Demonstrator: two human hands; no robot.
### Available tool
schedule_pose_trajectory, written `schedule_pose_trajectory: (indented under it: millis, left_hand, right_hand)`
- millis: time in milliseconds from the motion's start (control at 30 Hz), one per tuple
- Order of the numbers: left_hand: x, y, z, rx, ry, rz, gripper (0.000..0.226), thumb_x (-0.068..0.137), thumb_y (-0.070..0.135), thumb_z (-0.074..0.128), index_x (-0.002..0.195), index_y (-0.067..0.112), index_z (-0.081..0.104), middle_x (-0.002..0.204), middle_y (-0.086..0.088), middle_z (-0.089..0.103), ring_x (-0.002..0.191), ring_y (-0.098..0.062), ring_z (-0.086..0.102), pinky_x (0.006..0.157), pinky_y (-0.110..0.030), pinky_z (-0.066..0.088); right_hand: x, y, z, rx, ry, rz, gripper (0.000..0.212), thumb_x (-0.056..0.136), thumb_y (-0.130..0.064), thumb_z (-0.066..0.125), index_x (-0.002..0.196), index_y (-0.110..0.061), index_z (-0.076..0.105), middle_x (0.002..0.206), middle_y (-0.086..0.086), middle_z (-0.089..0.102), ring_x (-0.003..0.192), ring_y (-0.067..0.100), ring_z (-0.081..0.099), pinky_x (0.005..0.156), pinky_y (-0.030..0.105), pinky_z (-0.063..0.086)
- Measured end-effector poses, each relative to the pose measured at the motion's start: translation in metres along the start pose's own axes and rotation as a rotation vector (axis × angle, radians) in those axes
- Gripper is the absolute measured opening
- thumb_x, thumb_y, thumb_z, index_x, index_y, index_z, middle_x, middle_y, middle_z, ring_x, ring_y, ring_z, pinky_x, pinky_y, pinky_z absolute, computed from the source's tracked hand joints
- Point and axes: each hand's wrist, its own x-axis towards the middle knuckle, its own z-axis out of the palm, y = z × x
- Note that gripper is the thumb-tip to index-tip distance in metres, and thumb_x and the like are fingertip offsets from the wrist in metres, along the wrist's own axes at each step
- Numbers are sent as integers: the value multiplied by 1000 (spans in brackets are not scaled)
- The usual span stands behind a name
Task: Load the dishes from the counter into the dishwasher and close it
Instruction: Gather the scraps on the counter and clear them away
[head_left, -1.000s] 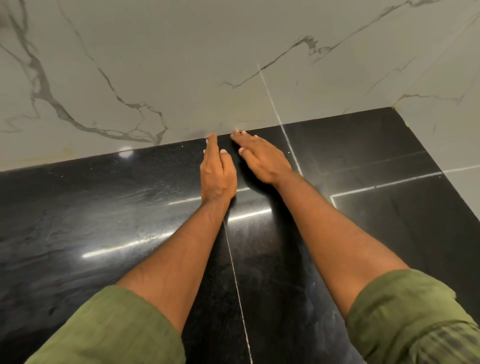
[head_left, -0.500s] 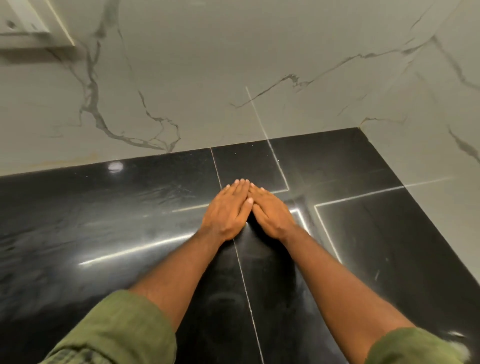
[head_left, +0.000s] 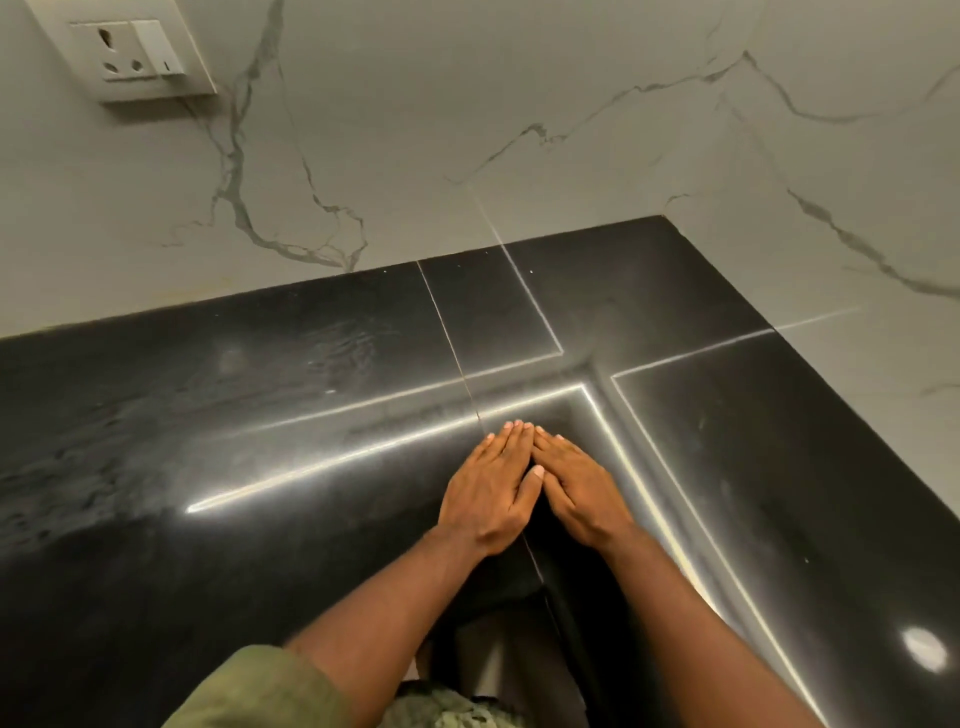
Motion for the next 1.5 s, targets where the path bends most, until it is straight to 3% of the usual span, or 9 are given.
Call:
schedule_pose_trajectory:
  millis: [433, 533, 633, 767, 867, 1067, 1167, 1300, 1500]
  left_hand:
    - [-131, 88, 47, -146, 7, -5, 68, 105, 50, 18, 166, 19, 22, 173, 4, 18, 159, -2, 6, 131, -29, 5]
    - [-171, 115, 61, -425, -23, -53, 65, 106, 44, 26, 165, 17, 23, 173, 9, 13, 158, 3, 0, 128, -20, 2]
    - [-197, 138, 71, -729, 18, -142, 58, 107, 37, 32, 161, 16, 36, 169, 10, 25, 157, 3, 10, 128, -20, 9]
    - [-199, 161, 67, -1437, 177, -512, 44, 113, 24, 32, 149, 9, 53, 158, -5, 49, 149, -9, 40, 122, -26, 28]
    - [-195, 168, 59, -1714, 338, -772, 48, 112, 30, 30, 152, 12, 50, 161, -3, 45, 152, -14, 36, 121, -29, 27]
    - [-200, 159, 56, -1863, 225, -925, 58, 112, 39, 26, 157, 3, 39, 165, -15, 35, 155, -29, 31, 128, -40, 23]
    - [-202, 158, 58, -1902, 162, -959, 60, 112, 42, 26, 156, 2, 40, 163, -19, 39, 152, -33, 36, 127, -42, 27]
    - [-200, 148, 59, -1936, 93, -1003, 64, 112, 46, 26, 153, 0, 44, 159, -22, 44, 149, -36, 41, 124, -43, 30]
    - [-188, 135, 64, -1939, -18, -1051, 69, 112, 51, 25, 151, -2, 44, 152, -26, 49, 143, -40, 47, 118, -46, 39]
  right_hand:
    - [-166, -39, 15, 18, 66, 101, 61, 102, -36, 27, 159, -19, 43, 165, -7, 39, 153, 1, 29, 129, 26, 18]
    - [-211, -50, 23, 40, 87, 129, 57, 104, -34, 32, 157, -19, 46, 164, -5, 41, 153, 4, 32, 129, 28, 19]
    - [-247, -55, 29, 142, 157, 189, 54, 102, -31, 37, 154, -22, 52, 160, -11, 45, 151, 0, 35, 128, 25, 20]
    - [-270, -61, 30, 589, 377, 415, 51, 100, -24, 40, 147, -22, 61, 152, -16, 55, 145, -2, 43, 125, 26, 31]
    - [-275, -67, 32, 667, 532, 517, 53, 100, -30, 38, 146, -22, 61, 150, -19, 56, 145, -3, 43, 123, 28, 32]
    - [-267, -83, 35, 651, 586, 601, 56, 100, -35, 38, 151, -20, 56, 156, -10, 51, 147, -2, 40, 127, 32, 30]
    - [-259, -83, 37, 476, 463, 665, 50, 109, -30, 37, 158, -24, 44, 166, -9, 37, 156, 9, 26, 131, 35, 16]
    - [-245, -91, 49, 279, 352, 681, 52, 112, -26, 33, 164, -23, 30, 172, -8, 20, 158, 4, 10, 129, 25, 2]
    - [-240, -116, 54, 425, 311, 651, 48, 112, -23, 38, 159, -30, 41, 168, -12, 30, 156, 4, 17, 130, 29, 8]
